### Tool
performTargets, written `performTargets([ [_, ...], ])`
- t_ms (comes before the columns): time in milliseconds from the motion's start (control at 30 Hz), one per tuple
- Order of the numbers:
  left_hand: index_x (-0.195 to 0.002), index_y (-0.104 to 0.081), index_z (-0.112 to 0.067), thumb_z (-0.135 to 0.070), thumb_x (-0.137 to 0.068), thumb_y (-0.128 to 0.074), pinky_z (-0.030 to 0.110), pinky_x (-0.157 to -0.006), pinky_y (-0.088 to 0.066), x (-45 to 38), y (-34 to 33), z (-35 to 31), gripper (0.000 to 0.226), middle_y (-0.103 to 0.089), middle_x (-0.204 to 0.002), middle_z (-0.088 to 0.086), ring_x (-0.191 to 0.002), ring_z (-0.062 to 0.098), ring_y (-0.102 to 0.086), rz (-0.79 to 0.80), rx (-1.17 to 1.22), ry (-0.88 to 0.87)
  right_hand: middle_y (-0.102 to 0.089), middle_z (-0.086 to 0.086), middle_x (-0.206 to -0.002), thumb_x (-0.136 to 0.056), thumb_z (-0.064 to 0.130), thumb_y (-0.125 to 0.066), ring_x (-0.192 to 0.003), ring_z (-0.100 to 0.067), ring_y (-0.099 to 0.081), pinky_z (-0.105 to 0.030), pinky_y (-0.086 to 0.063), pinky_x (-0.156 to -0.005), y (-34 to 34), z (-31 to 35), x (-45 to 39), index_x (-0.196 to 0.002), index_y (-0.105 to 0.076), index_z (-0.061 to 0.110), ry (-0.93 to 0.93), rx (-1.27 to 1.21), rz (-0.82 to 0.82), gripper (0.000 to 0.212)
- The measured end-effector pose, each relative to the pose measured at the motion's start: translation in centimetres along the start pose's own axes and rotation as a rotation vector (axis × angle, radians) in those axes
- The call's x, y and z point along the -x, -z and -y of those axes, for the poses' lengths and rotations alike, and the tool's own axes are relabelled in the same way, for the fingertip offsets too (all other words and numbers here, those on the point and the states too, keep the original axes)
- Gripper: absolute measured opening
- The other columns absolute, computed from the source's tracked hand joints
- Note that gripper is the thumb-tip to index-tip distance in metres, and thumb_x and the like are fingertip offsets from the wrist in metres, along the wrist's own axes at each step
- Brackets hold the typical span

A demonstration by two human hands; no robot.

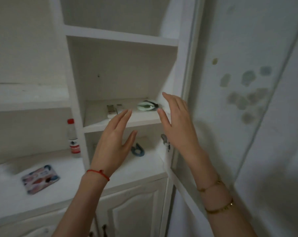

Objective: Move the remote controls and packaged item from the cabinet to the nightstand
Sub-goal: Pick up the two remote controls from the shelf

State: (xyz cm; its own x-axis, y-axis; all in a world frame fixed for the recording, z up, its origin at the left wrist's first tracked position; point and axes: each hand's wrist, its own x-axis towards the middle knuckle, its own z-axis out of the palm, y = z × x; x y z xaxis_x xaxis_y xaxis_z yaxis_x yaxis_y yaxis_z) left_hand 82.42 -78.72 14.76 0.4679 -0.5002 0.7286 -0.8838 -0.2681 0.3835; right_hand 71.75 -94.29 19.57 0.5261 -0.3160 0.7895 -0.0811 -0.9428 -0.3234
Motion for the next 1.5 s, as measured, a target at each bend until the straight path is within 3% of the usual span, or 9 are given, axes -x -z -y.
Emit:
performTargets([
  [233,-0.148,-0.036,-0.018,-0.033,-0.096,-0.053,0.021,-0.107,-0.028,-2.0,1.1,5.4,0.056,-0.04,-0.151,-0.001,-0.138,0.016,-0.038,0.029,-0.092,0.181,-0.049,-0.007,-0.141,-0.101,0.029,-0.046,-0.134,-0.02,-0.04,-0.03,-0.031,-0.111,-8.6,-0.7,-2.7,-0.139,-0.047,0.009,-0.093,-0.127,0.173,0.043],
  [433,-0.139,-0.048,-0.006,-0.028,-0.097,-0.053,0.033,-0.099,-0.042,-7.3,0.0,8.9,0.048,-0.053,-0.137,0.016,-0.119,0.033,-0.056,0.149,-0.141,0.285,-0.057,-0.015,-0.132,-0.099,0.029,-0.048,-0.125,-0.03,-0.048,-0.037,-0.036,-0.106,-14.5,-1.8,-7.4,-0.131,-0.055,0.002,-0.155,-0.087,0.328,0.042],
  [600,-0.128,-0.054,-0.001,-0.031,-0.099,-0.044,0.041,-0.099,-0.042,-11.5,-2.5,12.1,0.043,-0.056,-0.128,0.027,-0.12,0.043,-0.051,0.249,-0.218,0.431,-0.062,-0.019,-0.121,-0.099,0.036,-0.048,-0.117,-0.034,-0.052,-0.04,-0.043,-0.099,-18.6,-2.8,-10.7,-0.122,-0.061,-0.002,-0.205,-0.025,0.441,0.046],
  [767,-0.115,-0.06,0.0,-0.038,-0.101,-0.032,0.044,-0.102,-0.04,-13.8,-4.7,14.4,0.049,-0.056,-0.123,0.03,-0.118,0.045,-0.05,0.316,-0.315,0.538,-0.064,-0.019,-0.087,-0.097,0.035,-0.05,-0.092,-0.03,-0.058,-0.037,-0.047,-0.081,-21.1,-3.3,-12.1,-0.086,-0.068,-0.002,-0.233,-0.003,0.477,0.042],
  [867,-0.116,-0.061,0.001,-0.04,-0.102,-0.029,0.044,-0.105,-0.037,-14.3,-5.3,14.9,0.054,-0.053,-0.124,0.031,-0.119,0.045,-0.049,0.318,-0.331,0.578,-0.038,-0.006,-0.056,-0.096,0.032,-0.05,-0.072,-0.021,-0.043,-0.03,-0.028,-0.066,-21.3,-3.4,-12.3,-0.051,-0.04,0.01,-0.204,0.041,0.49,0.051],
  [1000,-0.105,-0.064,0.0,-0.044,-0.098,-0.038,0.044,-0.099,-0.043,-14.7,-5.6,15.2,0.052,-0.057,-0.118,0.029,-0.113,0.044,-0.053,0.297,-0.301,0.586,-0.061,-0.017,-0.076,-0.092,0.043,-0.055,-0.075,-0.025,-0.05,-0.029,-0.031,-0.062,-21.5,-3.7,-12.4,-0.058,-0.049,0.008,-0.226,0.07,0.531,0.05],
  [1133,-0.098,-0.065,0.005,-0.041,-0.095,-0.048,0.042,-0.09,-0.045,-14.7,-5.6,15.1,0.049,-0.058,-0.113,0.032,-0.107,0.045,-0.055,0.272,-0.28,0.599,-0.044,-0.004,-0.054,-0.094,0.037,-0.056,-0.05,-0.019,-0.04,-0.029,-0.021,-0.043,-20.9,-3.3,-12.3,-0.05,-0.04,0.011,-0.249,0.045,0.567,0.053],
  [1367,-0.098,-0.062,0.017,-0.034,-0.091,-0.06,0.043,-0.079,-0.049,-14.7,-5.3,14.2,0.051,-0.06,-0.11,0.038,-0.101,0.048,-0.059,0.226,-0.142,0.64,-0.036,-0.003,-0.05,-0.094,0.033,-0.059,-0.045,-0.014,-0.034,-0.029,-0.019,-0.043,-20.5,-2.9,-12.6,-0.049,-0.035,0.011,-0.29,0.007,0.602,0.055],
  [1500,-0.083,-0.067,0.008,-0.03,-0.088,-0.063,0.038,-0.068,-0.044,-14.4,-5.4,13.8,0.039,-0.066,-0.092,0.032,-0.092,0.041,-0.064,0.185,-0.086,0.688,-0.034,-0.001,-0.048,-0.092,0.032,-0.063,-0.043,-0.013,-0.032,-0.028,-0.021,-0.043,-20.3,-3.1,-12.8,-0.049,-0.035,0.013,-0.356,-0.068,0.581,0.055],
])
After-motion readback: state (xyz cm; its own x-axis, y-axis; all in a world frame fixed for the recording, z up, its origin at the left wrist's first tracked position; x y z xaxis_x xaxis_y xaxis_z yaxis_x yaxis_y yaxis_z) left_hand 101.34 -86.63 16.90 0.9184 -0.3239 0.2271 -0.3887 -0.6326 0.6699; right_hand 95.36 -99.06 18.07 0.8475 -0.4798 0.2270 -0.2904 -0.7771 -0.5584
